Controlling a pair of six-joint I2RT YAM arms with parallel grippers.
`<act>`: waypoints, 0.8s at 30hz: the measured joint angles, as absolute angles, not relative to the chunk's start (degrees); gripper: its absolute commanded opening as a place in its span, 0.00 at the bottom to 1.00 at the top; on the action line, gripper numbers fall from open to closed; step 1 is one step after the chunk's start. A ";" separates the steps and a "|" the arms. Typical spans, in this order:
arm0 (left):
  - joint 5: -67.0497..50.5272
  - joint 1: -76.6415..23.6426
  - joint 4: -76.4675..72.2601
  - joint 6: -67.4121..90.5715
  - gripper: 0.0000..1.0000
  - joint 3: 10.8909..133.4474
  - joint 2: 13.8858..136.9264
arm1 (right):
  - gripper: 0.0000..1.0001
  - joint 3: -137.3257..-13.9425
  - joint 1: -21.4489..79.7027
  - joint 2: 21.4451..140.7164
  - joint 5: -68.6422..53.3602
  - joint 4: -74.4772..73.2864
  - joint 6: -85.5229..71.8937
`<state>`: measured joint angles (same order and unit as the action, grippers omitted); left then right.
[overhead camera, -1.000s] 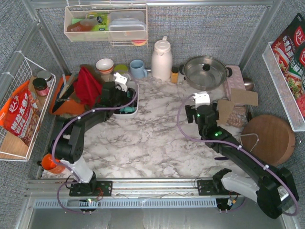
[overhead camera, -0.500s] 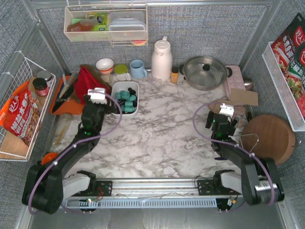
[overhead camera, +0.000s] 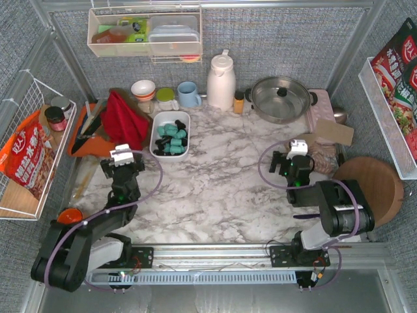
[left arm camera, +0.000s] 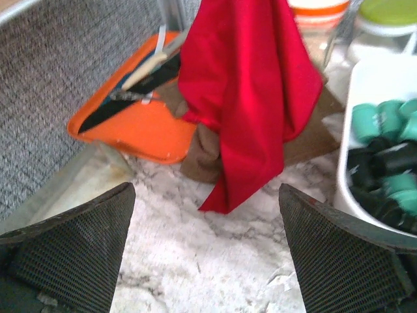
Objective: Mix the coffee capsules in the storage basket
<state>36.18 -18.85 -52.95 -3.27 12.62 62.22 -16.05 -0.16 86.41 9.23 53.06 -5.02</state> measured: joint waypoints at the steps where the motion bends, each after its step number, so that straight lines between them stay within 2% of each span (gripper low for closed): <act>1: 36.47 -18.52 -54.11 -2.74 1.00 12.23 63.83 | 0.99 -17.30 0.14 86.94 7.46 54.15 -4.01; 6: 35.86 -16.53 -59.42 -1.52 1.00 10.76 75.07 | 0.99 -20.88 0.86 87.24 2.98 51.57 -1.63; 13: 27.79 -13.69 -57.52 -1.72 1.00 19.14 83.44 | 0.99 -22.55 0.47 87.29 4.21 47.70 -1.87; 18: 20.71 -13.04 -54.13 -3.09 1.00 21.54 84.36 | 0.99 -22.65 1.89 87.29 5.82 46.11 -1.80; 22: 19.94 -12.67 -56.80 -3.33 1.00 15.81 80.09 | 0.99 -22.74 2.42 87.31 6.94 46.02 -1.52; 24: 19.86 -11.60 -63.83 -4.95 1.00 11.07 79.77 | 0.99 -22.74 2.42 87.31 7.29 46.02 -1.37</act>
<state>19.86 -11.60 -63.83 -4.95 11.07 79.77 -22.74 2.42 87.31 7.29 46.02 -1.37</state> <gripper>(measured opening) 0.994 0.992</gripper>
